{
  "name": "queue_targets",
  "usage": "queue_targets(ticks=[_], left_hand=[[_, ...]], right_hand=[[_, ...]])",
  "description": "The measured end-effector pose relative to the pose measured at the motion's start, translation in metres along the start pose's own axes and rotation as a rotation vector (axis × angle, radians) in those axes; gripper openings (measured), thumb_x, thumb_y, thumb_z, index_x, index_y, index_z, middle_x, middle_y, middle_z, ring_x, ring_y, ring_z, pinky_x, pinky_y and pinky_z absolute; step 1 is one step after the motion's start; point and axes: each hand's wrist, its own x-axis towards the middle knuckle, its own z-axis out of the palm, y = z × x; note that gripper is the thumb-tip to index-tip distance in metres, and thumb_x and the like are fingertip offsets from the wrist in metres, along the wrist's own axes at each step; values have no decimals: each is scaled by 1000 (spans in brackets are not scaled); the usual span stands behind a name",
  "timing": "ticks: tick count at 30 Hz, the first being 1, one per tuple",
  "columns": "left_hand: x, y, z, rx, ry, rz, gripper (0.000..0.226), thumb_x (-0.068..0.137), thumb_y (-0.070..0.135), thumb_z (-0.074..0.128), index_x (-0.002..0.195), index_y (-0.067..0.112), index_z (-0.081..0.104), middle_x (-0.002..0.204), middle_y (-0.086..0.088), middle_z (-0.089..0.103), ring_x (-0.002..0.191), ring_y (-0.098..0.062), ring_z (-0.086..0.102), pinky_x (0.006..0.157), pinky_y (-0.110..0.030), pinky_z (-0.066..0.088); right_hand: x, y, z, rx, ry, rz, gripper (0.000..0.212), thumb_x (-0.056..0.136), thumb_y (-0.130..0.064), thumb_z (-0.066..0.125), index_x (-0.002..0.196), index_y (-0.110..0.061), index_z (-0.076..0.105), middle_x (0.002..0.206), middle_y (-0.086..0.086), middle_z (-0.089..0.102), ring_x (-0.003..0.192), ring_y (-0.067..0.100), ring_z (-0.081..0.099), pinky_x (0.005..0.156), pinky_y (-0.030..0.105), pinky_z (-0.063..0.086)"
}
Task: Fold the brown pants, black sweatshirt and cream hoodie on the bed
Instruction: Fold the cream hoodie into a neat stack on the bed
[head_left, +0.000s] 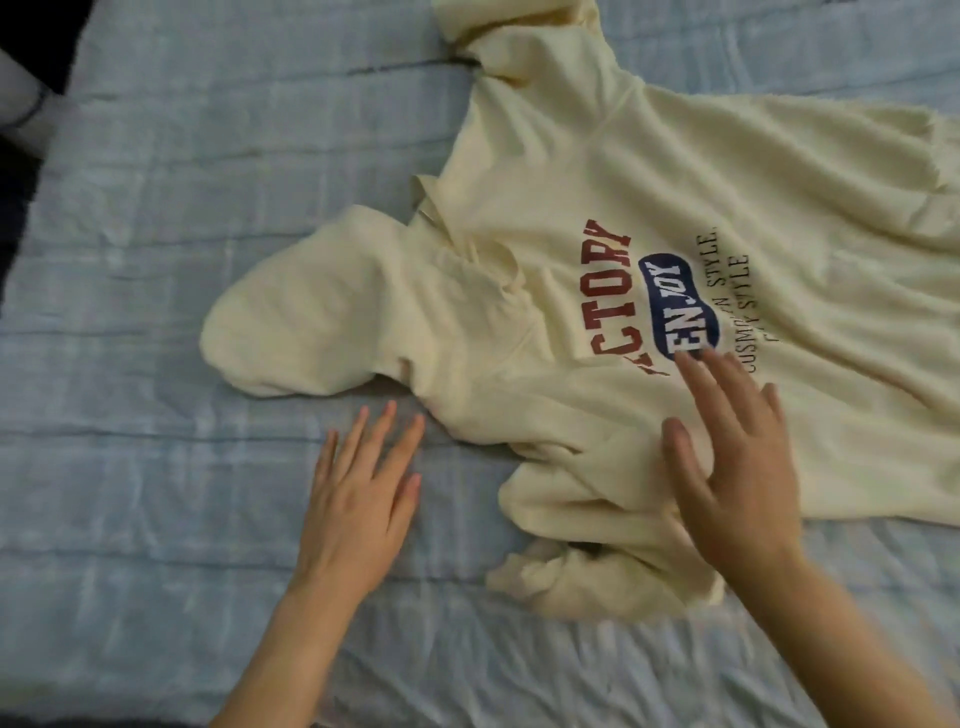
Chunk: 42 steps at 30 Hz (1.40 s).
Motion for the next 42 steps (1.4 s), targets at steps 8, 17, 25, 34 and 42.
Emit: queue_targets(ticks=[8, 17, 25, 34, 42], left_hand=[[57, -69, -25, -115, 186, -99, 82, 82, 27, 73, 152, 24, 31, 160, -5, 26, 148, -29, 23, 119, -53, 17], [97, -148, -18, -209, 291, -301, 96, 66, 31, 84, 150, 27, 36, 148, -17, 41, 134, -38, 39, 112, -49, 28], [102, -185, -87, -361, 708, 7, 15, 76, 10, 77, 91, 5, 75, 79, -12, 64, 78, -30, 55, 72, -31, 37], [41, -202, -50, -204, 299, -415, 41, 69, -10, 60, 107, 5, 66, 117, -21, 54, 106, -44, 50, 91, -51, 42], [45, -37, -30, -155, 290, 429, 50, 85, 14, 62, 134, 13, 58, 145, -9, 51, 133, -31, 47, 113, -48, 34]], right_hand=[[23, -133, 92, 63, -265, -258, 60, 99, -27, 57, 154, -23, 34, 160, 2, 34, 151, 21, 23, 123, 44, 15], [66, -160, 153, -12, -329, -101, 55, 95, -25, 59, 148, -24, 43, 139, 6, 53, 124, 30, 53, 101, 40, 43], [63, -200, 118, -62, 46, -424, 24, 93, -26, 64, 111, -14, 73, 87, 6, 68, 81, 30, 63, 68, 36, 47], [18, -186, 145, -170, -561, -401, 49, 96, -13, 57, 144, -13, 50, 144, 7, 52, 130, 26, 49, 111, 31, 34], [-11, -114, 59, -319, 49, -26, 46, 96, -22, 52, 140, -7, 55, 145, 19, 51, 139, 38, 40, 115, 55, 32]])
